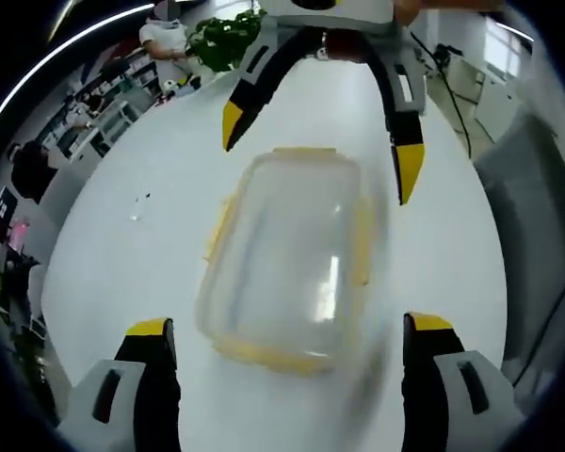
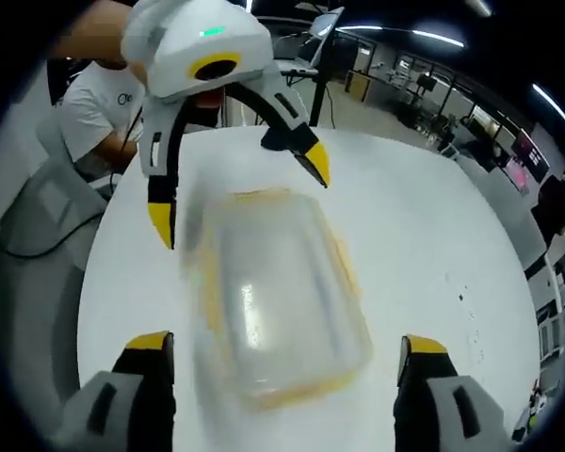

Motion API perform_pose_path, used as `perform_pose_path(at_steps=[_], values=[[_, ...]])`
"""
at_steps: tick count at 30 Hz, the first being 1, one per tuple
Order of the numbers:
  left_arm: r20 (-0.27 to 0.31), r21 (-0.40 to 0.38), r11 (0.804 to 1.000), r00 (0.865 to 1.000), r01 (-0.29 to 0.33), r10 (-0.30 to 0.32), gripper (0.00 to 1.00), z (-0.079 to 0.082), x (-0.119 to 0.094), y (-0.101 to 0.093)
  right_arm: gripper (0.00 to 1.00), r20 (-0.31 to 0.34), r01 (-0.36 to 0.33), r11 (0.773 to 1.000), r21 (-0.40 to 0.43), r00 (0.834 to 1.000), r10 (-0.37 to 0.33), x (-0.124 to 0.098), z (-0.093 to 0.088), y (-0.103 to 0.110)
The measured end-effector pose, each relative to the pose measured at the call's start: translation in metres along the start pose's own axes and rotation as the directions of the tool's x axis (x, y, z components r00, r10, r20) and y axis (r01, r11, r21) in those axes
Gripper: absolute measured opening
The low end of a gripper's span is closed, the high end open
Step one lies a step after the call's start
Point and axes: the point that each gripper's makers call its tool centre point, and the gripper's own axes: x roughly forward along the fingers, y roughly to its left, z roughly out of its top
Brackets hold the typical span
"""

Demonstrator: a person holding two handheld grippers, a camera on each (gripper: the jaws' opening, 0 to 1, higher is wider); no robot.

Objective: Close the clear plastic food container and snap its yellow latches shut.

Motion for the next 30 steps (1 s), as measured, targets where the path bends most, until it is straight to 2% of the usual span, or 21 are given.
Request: perform_pose_path(at_steps=[9, 19, 25, 30], values=[[0.040, -0.103, 0.993, 0.997, -0.061, 0.066, 0.98, -0.011, -0.017, -0.013, 0.99, 0.051, 0.035, 0.994, 0.100, 0.998, -0.040, -0.014, -0.003, 0.019], [0.075, -0.188, 0.976, 0.989, -0.109, 0.125, 0.98, -0.017, -0.034, -0.028, 0.99, 0.050, 0.089, 0.983, 0.159, 0.994, -0.098, -0.033, -0.013, 0.034], [0.077, -0.211, 0.965, 0.982, -0.154, 0.173, 0.98, -0.025, -0.045, -0.039, 0.99, 0.031, 0.118, 0.977, 0.178, 0.992, -0.125, -0.040, -0.020, 0.043], [0.096, -0.253, 0.952, 0.975, -0.171, 0.201, 0.97, -0.026, -0.056, -0.049, 0.99, 0.080, 0.110, 0.969, 0.221, 0.988, -0.130, -0.049, -0.015, 0.055]])
